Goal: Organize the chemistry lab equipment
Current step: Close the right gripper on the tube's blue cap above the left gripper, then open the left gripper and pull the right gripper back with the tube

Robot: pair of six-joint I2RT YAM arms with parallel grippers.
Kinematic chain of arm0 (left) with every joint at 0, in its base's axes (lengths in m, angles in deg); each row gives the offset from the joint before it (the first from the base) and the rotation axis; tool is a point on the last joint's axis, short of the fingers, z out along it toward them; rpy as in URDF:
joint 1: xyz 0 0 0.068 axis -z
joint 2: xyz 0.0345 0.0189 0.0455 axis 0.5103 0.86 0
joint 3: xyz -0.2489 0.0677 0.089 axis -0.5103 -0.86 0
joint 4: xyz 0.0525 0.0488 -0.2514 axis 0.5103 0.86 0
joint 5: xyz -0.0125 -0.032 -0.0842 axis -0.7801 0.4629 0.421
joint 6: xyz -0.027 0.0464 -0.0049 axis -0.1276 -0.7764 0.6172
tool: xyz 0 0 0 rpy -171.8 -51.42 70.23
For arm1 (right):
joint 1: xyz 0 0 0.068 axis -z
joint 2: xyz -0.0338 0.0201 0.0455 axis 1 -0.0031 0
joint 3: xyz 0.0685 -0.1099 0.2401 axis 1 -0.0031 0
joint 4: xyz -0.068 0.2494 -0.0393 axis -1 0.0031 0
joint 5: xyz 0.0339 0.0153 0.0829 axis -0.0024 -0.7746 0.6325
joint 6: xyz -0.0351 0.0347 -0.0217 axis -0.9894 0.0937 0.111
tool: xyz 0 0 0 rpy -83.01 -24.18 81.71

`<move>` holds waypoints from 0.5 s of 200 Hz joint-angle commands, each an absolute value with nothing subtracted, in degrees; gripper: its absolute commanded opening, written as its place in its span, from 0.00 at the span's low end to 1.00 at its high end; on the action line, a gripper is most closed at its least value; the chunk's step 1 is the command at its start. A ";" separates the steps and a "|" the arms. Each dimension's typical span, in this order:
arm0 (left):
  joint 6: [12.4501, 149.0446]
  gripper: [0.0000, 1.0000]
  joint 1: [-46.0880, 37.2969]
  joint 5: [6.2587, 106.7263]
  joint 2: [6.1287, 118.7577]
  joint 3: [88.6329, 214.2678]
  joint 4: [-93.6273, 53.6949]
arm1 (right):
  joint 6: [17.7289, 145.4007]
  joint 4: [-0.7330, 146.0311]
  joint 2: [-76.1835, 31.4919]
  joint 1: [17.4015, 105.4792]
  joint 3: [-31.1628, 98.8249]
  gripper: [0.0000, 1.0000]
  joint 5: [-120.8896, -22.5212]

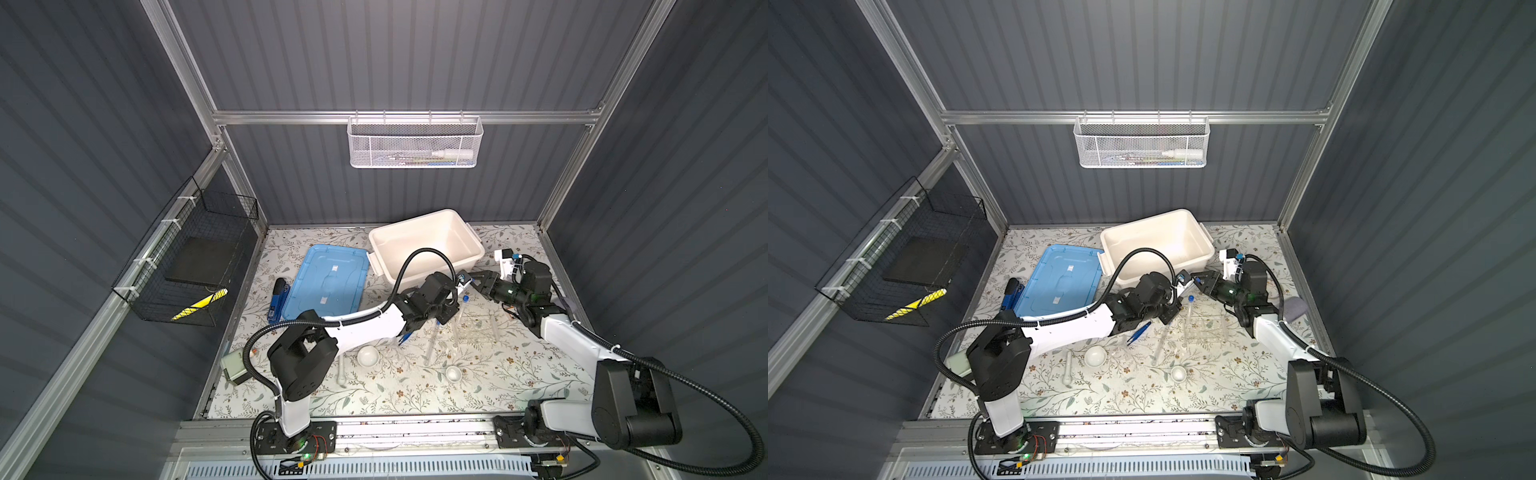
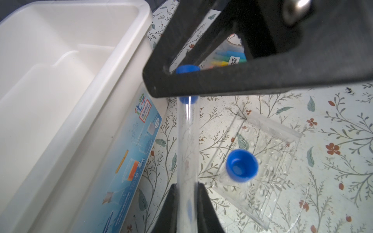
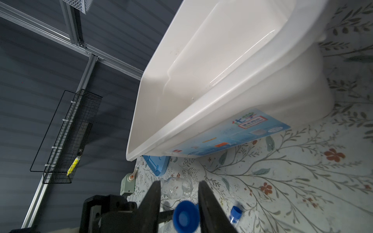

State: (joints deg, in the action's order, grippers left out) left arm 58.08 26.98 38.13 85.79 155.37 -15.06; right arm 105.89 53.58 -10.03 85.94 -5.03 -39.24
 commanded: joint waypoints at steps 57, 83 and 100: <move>56.58 0.15 26.89 37.72 86.76 157.14 -15.75 | 106.62 52.14 -9.95 86.22 -4.79 0.19 -37.90; 57.02 0.17 26.88 37.67 86.91 157.28 -15.66 | 106.54 52.16 -9.52 86.28 -5.10 0.17 -38.38; 57.47 0.20 26.88 37.34 86.79 157.29 -15.58 | 106.58 52.14 -9.21 86.31 -5.26 0.16 -38.98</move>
